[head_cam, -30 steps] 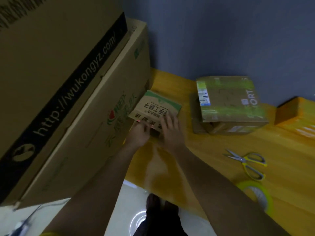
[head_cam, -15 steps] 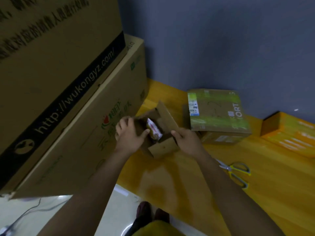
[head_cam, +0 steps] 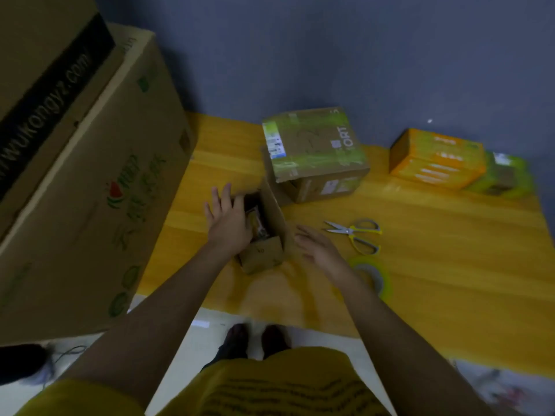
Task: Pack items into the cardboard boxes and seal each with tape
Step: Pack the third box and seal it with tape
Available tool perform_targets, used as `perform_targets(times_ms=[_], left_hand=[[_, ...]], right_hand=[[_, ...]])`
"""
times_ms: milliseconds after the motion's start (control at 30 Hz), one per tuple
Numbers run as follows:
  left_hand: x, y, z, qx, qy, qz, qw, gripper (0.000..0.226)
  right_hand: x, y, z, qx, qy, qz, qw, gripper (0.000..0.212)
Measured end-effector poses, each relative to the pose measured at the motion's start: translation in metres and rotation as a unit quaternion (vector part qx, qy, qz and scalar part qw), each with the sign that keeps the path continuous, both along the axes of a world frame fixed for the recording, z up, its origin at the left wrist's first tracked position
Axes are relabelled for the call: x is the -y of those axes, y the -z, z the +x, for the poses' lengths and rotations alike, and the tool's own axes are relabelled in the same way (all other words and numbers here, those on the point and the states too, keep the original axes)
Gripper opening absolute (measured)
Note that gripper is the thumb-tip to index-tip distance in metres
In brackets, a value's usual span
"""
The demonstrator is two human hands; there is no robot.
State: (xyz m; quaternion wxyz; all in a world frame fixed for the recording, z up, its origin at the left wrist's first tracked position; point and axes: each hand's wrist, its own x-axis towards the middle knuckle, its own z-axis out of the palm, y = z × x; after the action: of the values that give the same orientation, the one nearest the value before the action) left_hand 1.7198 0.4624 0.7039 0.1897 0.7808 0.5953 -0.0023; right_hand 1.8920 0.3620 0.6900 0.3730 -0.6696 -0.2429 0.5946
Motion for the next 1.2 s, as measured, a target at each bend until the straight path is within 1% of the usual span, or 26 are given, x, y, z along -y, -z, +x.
perform_targets(times_ms=[33,67,100,133,167,200,267,300,333,367,400,433,467,500,533,600,667,733,800,867,933,1033,1133,1200], left_hand=[[0.006,-0.001,0.005,-0.007,0.025,0.032,0.999,0.051],[0.014,-0.003,0.011,-0.007,0.055,0.060,0.997,0.050],[0.021,-0.002,0.018,-0.002,0.084,0.080,0.993,0.049],[0.028,-0.003,0.026,0.006,0.112,0.081,0.990,0.048],[0.036,-0.003,0.033,0.020,0.137,0.069,0.988,0.047],[0.043,-0.002,0.041,0.036,0.165,0.052,0.984,0.045],[0.057,0.001,0.056,0.056,0.217,0.034,0.974,0.045],[0.066,0.003,0.061,0.062,0.238,0.031,0.969,0.047],[0.075,0.003,0.066,0.062,0.253,0.029,0.965,0.050],[0.082,0.007,0.070,0.058,0.265,0.028,0.962,0.053],[0.088,0.010,0.073,0.050,0.276,0.023,0.960,0.055],[0.092,0.013,0.075,0.044,0.285,0.011,0.958,0.057],[0.094,0.014,0.076,0.040,0.297,0.009,0.954,0.057],[0.095,0.014,0.077,0.046,0.310,0.025,0.949,0.054],[0.095,0.013,0.081,0.055,0.327,0.049,0.942,0.052],[0.092,0.005,0.090,0.078,0.337,0.070,0.935,0.052],[0.084,-0.004,0.104,0.114,0.299,0.039,0.947,0.048],[0.073,-0.019,0.119,0.174,0.236,-0.068,0.954,0.048],[0.060,-0.040,0.129,0.233,0.197,-0.154,0.940,0.047],[0.050,-0.061,0.132,0.276,0.204,-0.160,0.926,0.041],[0.045,-0.077,0.132,0.291,0.230,-0.119,0.921,0.037],[0.038,-0.102,0.130,0.313,0.262,-0.014,0.913,0.037],[0.034,-0.130,0.123,0.319,0.265,0.082,0.906,0.045],[0.031,-0.146,0.115,0.307,0.258,0.139,0.905,0.045]], right_hand=[[0.013,0.003,0.007,0.057,0.035,0.022,0.998,0.036],[0.028,0.010,0.014,0.161,0.059,0.029,0.985,0.032],[0.044,0.018,0.022,0.268,0.075,0.029,0.960,0.029],[0.061,0.026,0.029,0.359,0.084,0.014,0.929,0.028],[0.078,0.035,0.035,0.424,0.074,-0.005,0.903,0.033],[0.093,0.044,0.039,0.460,0.045,-0.033,0.886,0.046],[0.117,0.060,0.040,0.461,-0.042,-0.132,0.877,0.069],[0.127,0.070,0.040,0.465,-0.102,-0.184,0.860,0.075],[0.132,0.078,0.040,0.487,-0.156,-0.210,0.833,0.076],[0.132,0.084,0.039,0.524,-0.191,-0.210,0.803,0.070],[0.129,0.087,0.040,0.564,-0.212,-0.197,0.774,0.060],[0.125,0.087,0.041,0.594,-0.222,-0.183,0.751,0.051],[0.121,0.085,0.044,0.609,-0.219,-0.166,0.744,0.046],[0.116,0.083,0.046,0.608,-0.207,-0.145,0.752,0.047],[0.113,0.080,0.048,0.596,-0.166,-0.111,0.778,0.050],[0.108,0.070,0.053,0.529,-0.065,-0.029,0.846,0.059],[0.106,0.049,0.054,0.449,0.002,0.041,0.892,0.063],[0.104,0.021,0.051,0.392,0.042,0.087,0.915,0.050],[0.102,-0.007,0.048,0.348,0.073,0.150,0.922,0.043],[0.099,-0.033,0.047,0.313,0.083,0.196,0.926,0.044],[0.092,-0.054,0.047,0.294,0.084,0.223,0.926,0.037],[0.073,-0.082,0.051,0.299,0.092,0.256,0.915,0.029],[0.053,-0.104,0.053,0.326,0.080,0.290,0.896,0.030],[0.039,-0.117,0.054,0.337,0.078,0.305,0.887,0.031]])
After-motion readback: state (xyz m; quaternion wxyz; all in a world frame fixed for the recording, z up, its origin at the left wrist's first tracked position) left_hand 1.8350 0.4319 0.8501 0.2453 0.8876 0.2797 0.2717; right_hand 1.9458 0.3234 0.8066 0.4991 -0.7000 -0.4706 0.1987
